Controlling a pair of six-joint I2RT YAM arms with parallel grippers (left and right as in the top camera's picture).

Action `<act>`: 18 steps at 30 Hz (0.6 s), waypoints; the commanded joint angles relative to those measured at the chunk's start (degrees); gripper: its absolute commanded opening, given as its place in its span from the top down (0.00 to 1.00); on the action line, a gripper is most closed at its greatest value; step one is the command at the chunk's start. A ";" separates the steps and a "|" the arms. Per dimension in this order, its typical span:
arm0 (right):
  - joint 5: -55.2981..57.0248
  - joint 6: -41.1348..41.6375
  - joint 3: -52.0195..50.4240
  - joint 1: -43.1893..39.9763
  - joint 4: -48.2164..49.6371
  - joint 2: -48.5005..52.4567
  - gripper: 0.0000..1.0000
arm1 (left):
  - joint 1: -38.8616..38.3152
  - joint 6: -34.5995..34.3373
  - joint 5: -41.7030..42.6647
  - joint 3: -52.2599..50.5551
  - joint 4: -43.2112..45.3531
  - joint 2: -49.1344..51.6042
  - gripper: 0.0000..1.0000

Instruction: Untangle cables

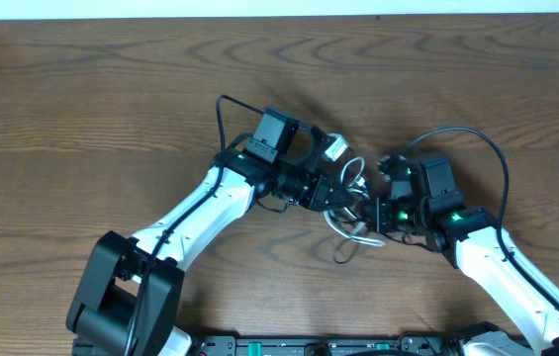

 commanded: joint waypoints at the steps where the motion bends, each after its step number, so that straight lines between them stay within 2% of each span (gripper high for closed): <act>1: 21.86 9.94 -0.11 -0.15 -4.98 0.17 0.99 | 2.38 1.18 2.62 -0.11 -0.50 -0.61 0.92; 4: 22.71 11.13 -0.11 -0.15 -6.21 0.17 0.99 | 3.98 1.20 -1.60 -0.11 -2.60 -0.61 0.92; 7: 18.91 10.40 -0.11 -0.15 -5.51 0.17 0.99 | 4.87 1.20 -6.54 -0.11 -4.96 -0.61 0.93; 10: 9.09 3.54 -0.11 -0.15 -2.21 0.17 0.99 | 5.03 1.16 -14.27 -0.11 -7.21 -0.59 0.92; 12: -2.43 -4.07 -0.11 -0.13 1.25 0.17 0.99 | 5.03 0.92 -19.80 -0.11 -8.72 -0.59 0.93; 15: -15.67 -10.47 -0.11 -0.13 4.87 0.17 0.99 | 5.03 0.94 -20.96 -0.11 -10.01 -0.59 0.92; 18: -21.14 -11.67 -0.11 -0.13 7.02 0.17 0.99 | 5.03 0.94 -20.94 -0.11 -10.34 -0.59 0.92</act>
